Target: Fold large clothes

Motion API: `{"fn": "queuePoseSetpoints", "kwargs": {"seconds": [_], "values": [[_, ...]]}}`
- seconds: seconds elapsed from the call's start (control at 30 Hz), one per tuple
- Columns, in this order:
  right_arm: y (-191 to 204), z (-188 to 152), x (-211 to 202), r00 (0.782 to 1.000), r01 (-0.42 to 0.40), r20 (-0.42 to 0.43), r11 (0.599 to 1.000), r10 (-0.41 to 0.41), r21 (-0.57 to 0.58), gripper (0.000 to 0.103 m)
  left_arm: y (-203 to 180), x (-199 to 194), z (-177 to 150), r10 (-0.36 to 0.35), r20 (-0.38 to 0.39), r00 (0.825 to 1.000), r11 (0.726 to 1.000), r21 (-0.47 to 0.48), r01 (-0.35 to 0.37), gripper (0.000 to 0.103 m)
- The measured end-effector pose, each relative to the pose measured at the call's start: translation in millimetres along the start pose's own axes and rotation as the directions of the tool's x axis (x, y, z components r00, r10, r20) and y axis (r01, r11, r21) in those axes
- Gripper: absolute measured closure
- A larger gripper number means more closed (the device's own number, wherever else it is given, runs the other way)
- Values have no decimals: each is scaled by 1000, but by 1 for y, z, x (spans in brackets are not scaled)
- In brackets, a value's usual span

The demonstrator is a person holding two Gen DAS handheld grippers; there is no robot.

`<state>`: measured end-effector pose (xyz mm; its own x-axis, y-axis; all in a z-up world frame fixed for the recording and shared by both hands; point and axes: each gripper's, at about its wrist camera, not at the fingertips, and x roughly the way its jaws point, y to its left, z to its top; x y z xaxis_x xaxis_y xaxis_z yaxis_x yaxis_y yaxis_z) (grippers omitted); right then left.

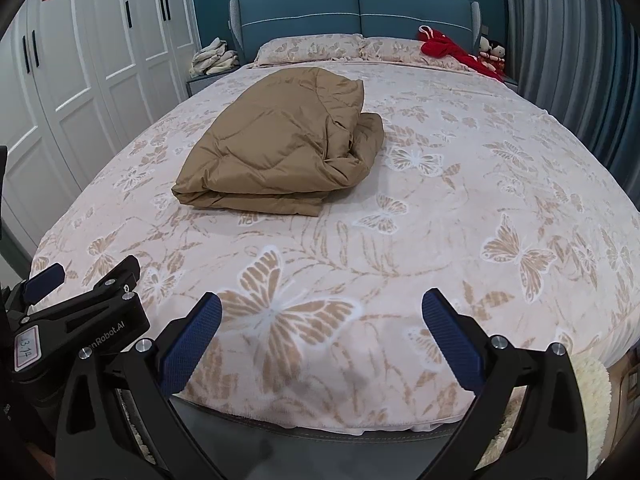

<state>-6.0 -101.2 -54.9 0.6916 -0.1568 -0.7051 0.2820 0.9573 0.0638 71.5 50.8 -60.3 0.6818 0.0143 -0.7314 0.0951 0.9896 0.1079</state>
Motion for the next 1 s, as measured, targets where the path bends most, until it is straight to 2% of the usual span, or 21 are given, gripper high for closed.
{"fn": "queuePoseSetpoints", "kwargs": {"seconds": [1.0], "values": [[-2, 0, 1, 1000, -4, -1, 1000, 4, 9, 5, -1, -2, 1, 14, 29, 999, 1000, 12, -15, 9]]}}
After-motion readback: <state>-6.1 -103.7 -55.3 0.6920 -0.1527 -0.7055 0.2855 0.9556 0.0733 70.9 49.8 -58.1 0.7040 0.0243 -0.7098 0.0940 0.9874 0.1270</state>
